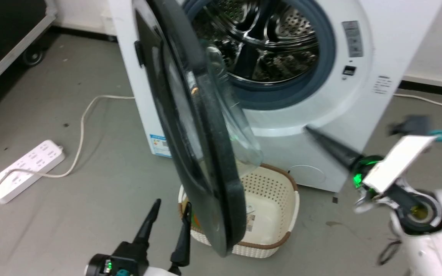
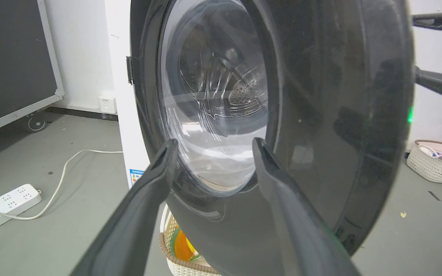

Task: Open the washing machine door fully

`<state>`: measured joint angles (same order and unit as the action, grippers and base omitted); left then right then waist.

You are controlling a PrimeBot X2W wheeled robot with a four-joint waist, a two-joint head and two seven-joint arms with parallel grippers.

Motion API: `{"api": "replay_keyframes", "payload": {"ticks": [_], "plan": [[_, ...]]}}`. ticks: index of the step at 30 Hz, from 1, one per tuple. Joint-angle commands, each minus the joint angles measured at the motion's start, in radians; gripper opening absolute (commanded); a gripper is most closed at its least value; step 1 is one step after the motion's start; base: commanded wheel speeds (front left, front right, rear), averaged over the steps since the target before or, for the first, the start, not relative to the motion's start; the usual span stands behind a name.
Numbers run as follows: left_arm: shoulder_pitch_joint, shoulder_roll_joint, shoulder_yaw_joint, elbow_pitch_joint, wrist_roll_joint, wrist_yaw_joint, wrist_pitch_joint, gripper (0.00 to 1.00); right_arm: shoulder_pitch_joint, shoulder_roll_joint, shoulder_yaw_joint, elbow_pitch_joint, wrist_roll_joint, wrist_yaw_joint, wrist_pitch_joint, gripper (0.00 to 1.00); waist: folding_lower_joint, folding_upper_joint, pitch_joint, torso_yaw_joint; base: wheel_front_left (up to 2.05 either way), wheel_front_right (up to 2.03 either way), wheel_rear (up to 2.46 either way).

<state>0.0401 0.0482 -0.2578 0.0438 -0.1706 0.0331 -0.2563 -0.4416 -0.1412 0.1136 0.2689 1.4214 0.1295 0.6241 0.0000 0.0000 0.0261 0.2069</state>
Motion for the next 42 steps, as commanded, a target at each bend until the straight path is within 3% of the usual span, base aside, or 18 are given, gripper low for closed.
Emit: {"api": "replay_keyframes", "payload": {"ticks": [1, 5, 6, 7, 8, 9, 10, 11, 13, 14, 15, 23, 30, 42], "plan": [[0.009, 0.002, 0.019, -0.008, 0.001, -0.003, -0.006, 1.0, 0.035, -0.047, 0.002, -0.098, -0.128, 0.001, -0.112, 1.0, 0.0, 0.0, -0.013, -0.026, 0.0, 0.0, 0.0], [0.007, 0.002, 0.055, -0.015, 0.002, -0.01, -0.006, 1.0, 0.091, -0.149, 0.041, -0.24, -0.442, 0.001, -0.377, 1.0, 0.0, 0.0, -0.026, -0.062, 0.0, 0.0, 0.0], [0.007, 0.002, 0.055, -0.015, 0.002, -0.01, -0.006, 1.0, 0.091, -0.149, 0.041, -0.24, -0.442, 0.001, -0.377, 1.0, 0.0, 0.0, -0.026, -0.062, 0.0, 0.0, 0.0], [0.015, 0.002, 0.089, -0.029, 0.002, -0.011, -0.006, 1.0, 0.146, -0.195, 0.06, -0.273, -0.664, 0.001, -0.557, 1.0, 0.0, 0.0, -0.03, -0.097, 0.0, 0.0, 0.0], [0.024, 0.002, 0.111, -0.037, -0.005, -0.016, -0.006, 1.0, 0.19, -0.198, 0.052, -0.282, -0.78, 0.001, -0.65, 1.0, 0.0, 0.0, -0.031, -0.117, 0.0, 0.0, 0.0], [0.024, 0.002, 0.111, -0.037, -0.005, -0.016, -0.006, 1.0, 0.19, -0.198, 0.052, -0.282, -0.78, 0.001, -0.65, 1.0, 0.0, 0.0, -0.031, -0.117, 0.0, 0.0, 0.0], [0.032, 0.002, 0.124, -0.039, -0.002, -0.026, -0.006, 1.0, 0.241, -0.186, 0.03, -0.291, -0.886, 0.001, -0.717, 1.0, 0.0, 0.0, -0.033, -0.132, 0.0, 0.0, 0.0], [0.032, 0.002, 0.124, -0.039, -0.002, -0.026, -0.006, 1.0, 0.241, -0.186, 0.03, -0.291, -0.886, 0.001, -0.717, 1.0, 0.0, 0.0, -0.033, -0.132, 0.0, 0.0, 0.0], [0.037, 0.002, 0.133, -0.04, 0.0, -0.035, -0.006, 1.0, 0.295, -0.174, 0.002, -0.302, -1.013, 0.001, -0.776, 1.0, 0.0, 0.0, -0.035, -0.144, 0.0, 0.0, 0.0], [0.038, 0.002, 0.137, -0.039, 0.002, -0.041, -0.006, 1.0, 0.326, -0.155, -0.023, -0.308, -1.068, 0.001, -0.801, 1.0, 0.0, 0.0, -0.035, -0.148, 0.0, 0.0, 0.0], [0.04, 0.002, 0.145, -0.037, 0.003, -0.049, -0.006, 1.0, 0.387, -0.091, -0.075, -0.322, -1.142, 0.001, -0.831, 1.0, 0.0, 0.0, -0.035, -0.155, 0.0, 0.0, 0.0], [0.059, 0.002, 0.146, -0.036, -0.002, -0.052, -0.006, 1.0, 0.548, 0.057, -0.125, -0.332, -1.286, 0.001, -0.874, 1.0, 0.0, 0.0, -0.033, -0.175, 0.0, 0.0, 0.0], [0.06, 0.002, 0.135, -0.019, 0.003, -0.062, -0.006, 1.0, 0.577, 0.085, -0.151, -0.255, -1.307, 0.001, -0.885, 1.0, 0.0, 0.0, -0.033, -0.164, 0.0, 0.0, 0.0], [0.051, 0.002, 0.119, 0.012, 0.012, -0.053, -0.006, 1.0, 0.557, 0.091, -0.153, -0.25, -1.3, 0.001, -0.886, 1.0, 0.0, 0.0, -0.034, -0.158, 0.0, 0.0, 0.0]]}}
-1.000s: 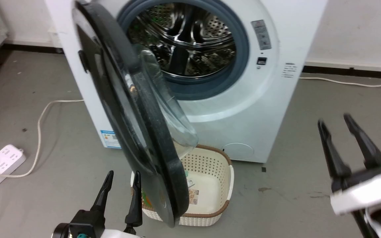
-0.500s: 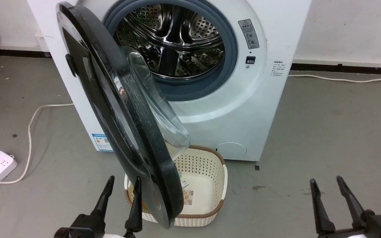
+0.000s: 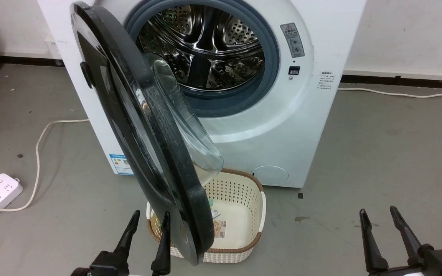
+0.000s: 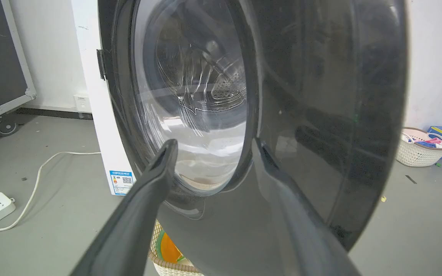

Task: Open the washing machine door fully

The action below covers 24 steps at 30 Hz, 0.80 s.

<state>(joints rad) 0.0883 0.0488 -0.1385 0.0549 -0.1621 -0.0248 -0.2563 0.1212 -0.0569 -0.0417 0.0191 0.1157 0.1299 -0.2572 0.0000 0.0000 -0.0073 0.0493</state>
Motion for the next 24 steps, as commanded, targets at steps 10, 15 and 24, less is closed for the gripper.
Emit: {"api": "replay_keyframes", "payload": {"ticks": [10, 15, 24], "plan": [[-0.007, 0.001, 0.0, -0.004, 0.016, 0.015, -0.006, 0.0, -0.015, 0.006, 0.009, -0.001, 0.016, 0.001, -0.004, 1.0, 0.0, 0.0, -0.002, -0.006, 0.0, 0.0, 0.0], [-0.018, 0.001, 0.025, -0.044, 0.005, 0.023, -0.006, 0.0, -0.018, 0.007, 0.01, 0.0, 0.019, 0.001, -0.004, 1.0, 0.0, 0.0, -0.005, -0.007, 0.0, 0.0, 0.0], [-0.123, 0.001, 0.15, -0.272, -0.093, 0.066, -0.006, 0.0, -0.025, 0.007, 0.015, 0.001, 0.019, 0.001, -0.004, 1.0, 0.0, 0.0, -0.011, -0.013, 0.0, 0.0, 0.0]]}}
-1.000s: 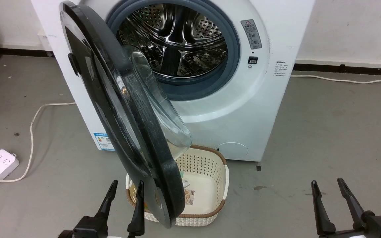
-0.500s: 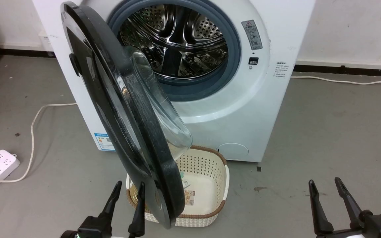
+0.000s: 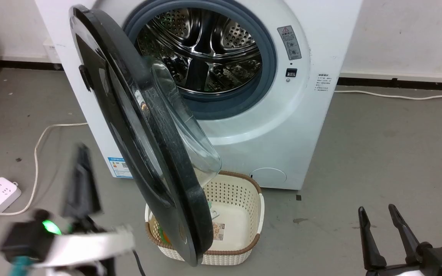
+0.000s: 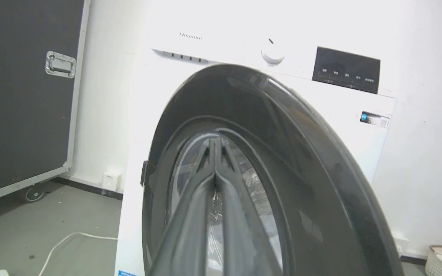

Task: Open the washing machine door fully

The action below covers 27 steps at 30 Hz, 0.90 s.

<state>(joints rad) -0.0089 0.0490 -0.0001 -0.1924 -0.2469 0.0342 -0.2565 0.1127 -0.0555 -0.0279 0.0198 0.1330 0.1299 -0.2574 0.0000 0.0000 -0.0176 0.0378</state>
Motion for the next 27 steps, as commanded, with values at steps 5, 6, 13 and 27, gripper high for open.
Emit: {"api": "replay_keyframes", "payload": {"ticks": [5, 6, 13, 27], "plan": [[-0.126, 0.001, 0.04, -0.166, -0.017, 0.019, -0.005, 0.0, -0.021, 0.005, 0.01, 0.001, 0.003, 0.001, -0.004, 1.0, 0.0, 0.0, -0.001, -0.007, 0.0, 0.0, 0.0], [-0.14, 0.001, 0.032, -0.18, -0.012, 0.017, -0.005, 0.0, -0.021, 0.005, 0.012, 0.002, 0.003, 0.001, -0.004, 1.0, 0.0, 0.0, -0.001, -0.008, 0.0, 0.0, 0.0], [-0.181, 0.001, -0.143, -0.203, 0.098, -0.018, 0.026, 0.0, -0.02, 0.005, 0.02, 0.01, 0.005, 0.001, -0.004, 1.0, 0.0, 0.0, -0.002, -0.013, 0.0, 0.0, 0.0], [-0.054, 0.001, -0.477, 0.009, 0.006, -0.042, 0.21, 0.0, -0.02, 0.005, 0.018, 0.012, 0.016, 0.001, -0.004, 1.0, 0.0, 0.0, 0.01, -0.005, 0.0, 0.0, 0.0]]}}
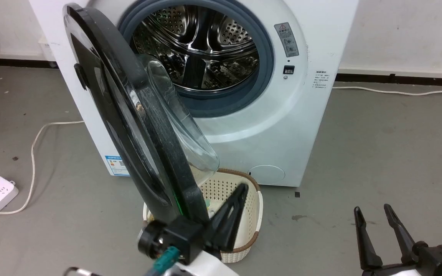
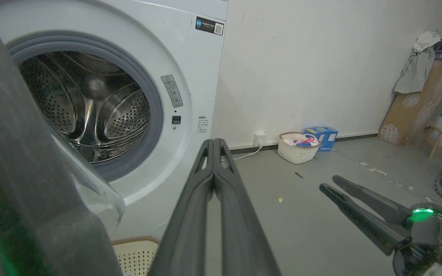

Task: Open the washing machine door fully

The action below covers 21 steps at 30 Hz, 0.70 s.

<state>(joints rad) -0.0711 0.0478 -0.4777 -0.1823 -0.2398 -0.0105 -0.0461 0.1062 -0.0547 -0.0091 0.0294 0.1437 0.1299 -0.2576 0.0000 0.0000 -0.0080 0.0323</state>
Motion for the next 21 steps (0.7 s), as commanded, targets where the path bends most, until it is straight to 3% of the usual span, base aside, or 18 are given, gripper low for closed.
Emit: {"api": "replay_keyframes", "payload": {"ticks": [1, 11, 21], "plan": [[0.018, 0.002, -0.014, 0.045, -0.013, 0.011, 0.005, 0.0, -0.014, 0.004, -0.001, 0.003, 0.007, 0.001, -0.004, 1.0, 0.0, 0.0, 0.003, 0.005, 0.0, 0.0, 0.0], [0.008, 0.003, -0.008, 0.228, -0.04, 0.044, -0.015, 0.0, -0.018, 0.005, 0.003, 0.005, 0.013, 0.001, -0.004, 1.0, 0.0, 0.0, 0.021, 0.038, 0.0, 0.0, 0.0], [-0.004, 0.012, 0.004, 0.304, -0.045, 0.05, -0.062, 0.0, -0.012, 0.005, 0.011, 0.012, 0.02, 0.001, -0.004, 1.0, 0.0, 0.0, 0.012, 0.142, 0.0, 0.0, 0.0]]}}
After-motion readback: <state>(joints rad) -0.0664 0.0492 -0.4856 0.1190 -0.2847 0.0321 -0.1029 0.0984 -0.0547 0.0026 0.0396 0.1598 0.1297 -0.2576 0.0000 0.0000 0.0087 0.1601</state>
